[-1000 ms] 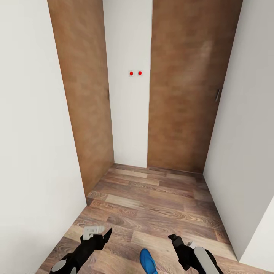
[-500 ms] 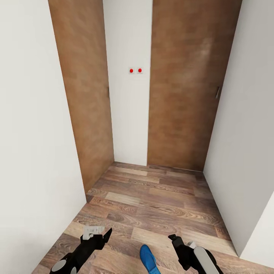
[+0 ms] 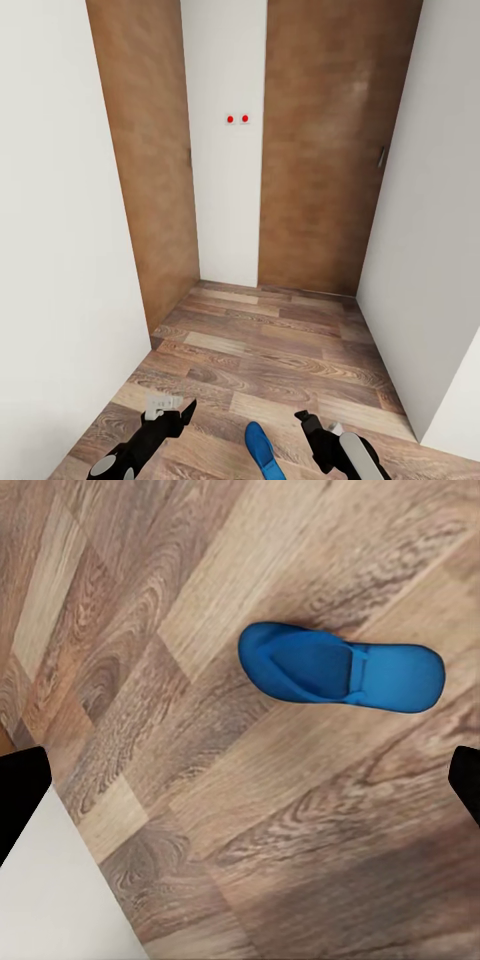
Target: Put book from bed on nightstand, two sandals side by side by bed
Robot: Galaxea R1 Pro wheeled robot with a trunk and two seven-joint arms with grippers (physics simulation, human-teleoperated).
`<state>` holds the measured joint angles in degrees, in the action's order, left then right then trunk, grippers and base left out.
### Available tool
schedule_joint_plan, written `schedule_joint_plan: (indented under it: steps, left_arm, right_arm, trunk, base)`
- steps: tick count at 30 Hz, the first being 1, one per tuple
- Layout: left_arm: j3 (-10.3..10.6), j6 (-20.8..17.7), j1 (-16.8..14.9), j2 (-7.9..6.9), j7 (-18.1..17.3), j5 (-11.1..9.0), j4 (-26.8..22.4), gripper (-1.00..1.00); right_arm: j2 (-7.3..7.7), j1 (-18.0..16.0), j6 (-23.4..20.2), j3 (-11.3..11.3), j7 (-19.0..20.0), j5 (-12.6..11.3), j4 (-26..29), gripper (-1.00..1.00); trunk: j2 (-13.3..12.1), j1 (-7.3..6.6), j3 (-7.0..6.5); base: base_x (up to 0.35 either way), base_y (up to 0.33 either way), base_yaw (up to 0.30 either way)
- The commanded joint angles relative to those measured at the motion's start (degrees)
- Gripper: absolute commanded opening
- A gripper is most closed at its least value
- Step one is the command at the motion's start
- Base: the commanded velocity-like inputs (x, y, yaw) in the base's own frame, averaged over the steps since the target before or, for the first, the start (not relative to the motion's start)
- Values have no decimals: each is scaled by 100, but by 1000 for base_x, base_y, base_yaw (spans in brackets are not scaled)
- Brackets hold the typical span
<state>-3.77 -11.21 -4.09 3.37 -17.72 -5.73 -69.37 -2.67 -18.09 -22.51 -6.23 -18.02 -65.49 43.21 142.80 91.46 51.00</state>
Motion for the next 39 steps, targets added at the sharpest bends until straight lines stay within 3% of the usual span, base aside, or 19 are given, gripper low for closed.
schedule_joint_plan:
  steps: [1,39]
  left_arm:
    - [-19,-57,-2,6,-37,-60,-6,100]
    - [-19,-57,1,6,-30,-60,-2,100]
  right_arm:
    - [-6,-2,-22,-21,-43,-48,12,100]
    - [-6,-4,-16,-18,-43,-44,12,100]
  trunk:
    - [44,21,25]
    - [95,119,867]
  base:
    - [0,0,0]
    - [0,0,0]
